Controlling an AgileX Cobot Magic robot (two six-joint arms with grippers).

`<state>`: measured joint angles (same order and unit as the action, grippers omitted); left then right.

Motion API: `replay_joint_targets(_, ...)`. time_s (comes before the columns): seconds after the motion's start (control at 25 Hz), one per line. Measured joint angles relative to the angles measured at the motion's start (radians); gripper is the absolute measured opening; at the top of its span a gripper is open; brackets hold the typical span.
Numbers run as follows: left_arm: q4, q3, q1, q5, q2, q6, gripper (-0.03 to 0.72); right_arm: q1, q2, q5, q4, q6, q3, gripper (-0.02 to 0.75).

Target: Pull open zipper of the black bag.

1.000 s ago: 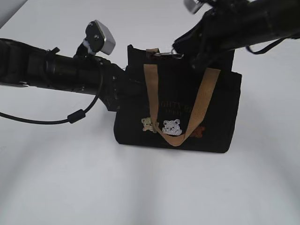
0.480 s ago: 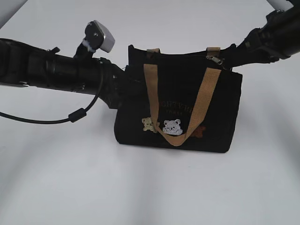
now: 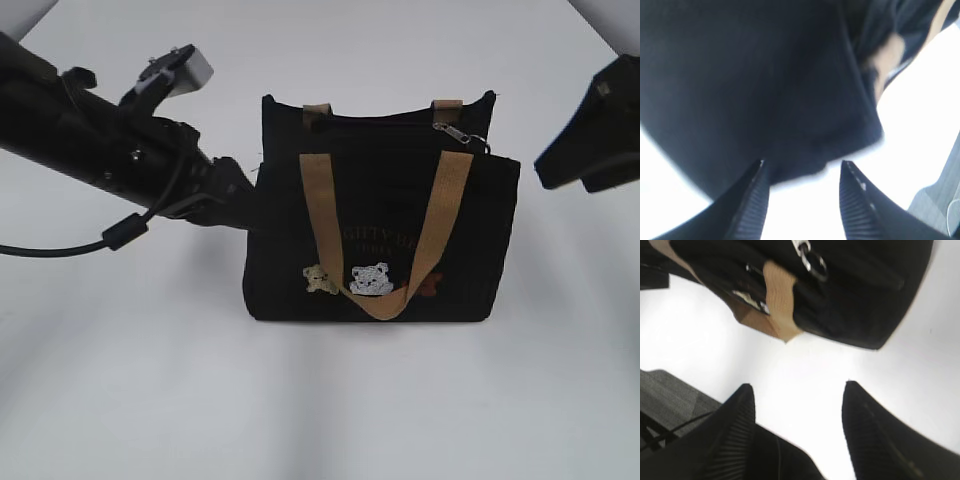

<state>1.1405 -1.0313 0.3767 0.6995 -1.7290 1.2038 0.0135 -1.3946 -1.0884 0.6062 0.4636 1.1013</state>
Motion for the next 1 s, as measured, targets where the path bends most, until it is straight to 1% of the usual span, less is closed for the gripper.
replay_joint_targets(0.08,-0.193,0.0,0.001,0.031,0.067,-0.232,0.34,0.0,0.029,-0.074,-0.064,-0.092,0.0,0.407)
replay_joint_targets(0.12,-0.268,0.0,0.001,0.039,0.107,-0.337,0.335,0.0,0.044,-0.099,-0.103,-0.131,0.0,0.394)
replay_joint_targets(0.16,-0.358,0.001,0.002,0.047,0.145,-0.425,0.33,0.0,0.058,-0.109,-0.138,-0.172,0.0,0.385)
replay_joint_targets(0.2,-0.459,0.006,0.002,0.055,0.205,-0.551,0.326,0.0,0.078,-0.115,-0.167,-0.205,0.0,0.377)
replay_joint_targets(0.28,-0.593,0.026,0.002,0.07,0.316,-0.74,0.321,0.0,0.128,-0.118,-0.22,-0.241,-0.002,0.369)
replay_joint_targets(0.4,-0.78,0.079,0.002,0.103,0.515,-0.97,0.319,0.008,0.274,-0.117,-0.247,-0.256,-0.05,0.367)
replay_joint_targets(0.48,-0.856,0.128,0.002,0.13,0.651,-1.072,0.316,0.01,0.392,-0.118,-0.253,-0.258,-0.118,0.367)
replay_joint_targets(0.68,-1.02,0.259,0.002,0.247,1.036,-1.19,0.304,0.01,0.665,-0.127,-0.308,-0.261,-0.339,0.351)
replay_joint_targets(0.76,-1.074,0.32,0.002,0.294,1.157,-1.213,0.302,0.01,0.74,-0.127,-0.342,-0.261,-0.405,0.347)
replay_joint_targets(0.84,-1.099,0.373,0.002,0.332,1.287,-1.223,0.302,0.01,0.81,-0.127,-0.37,-0.256,-0.468,0.347)
replay_joint_targets(1.0,-1.133,0.465,0.002,0.364,1.506,-1.225,0.301,0.01,0.959,-0.115,-0.381,-0.209,-0.563,0.342)
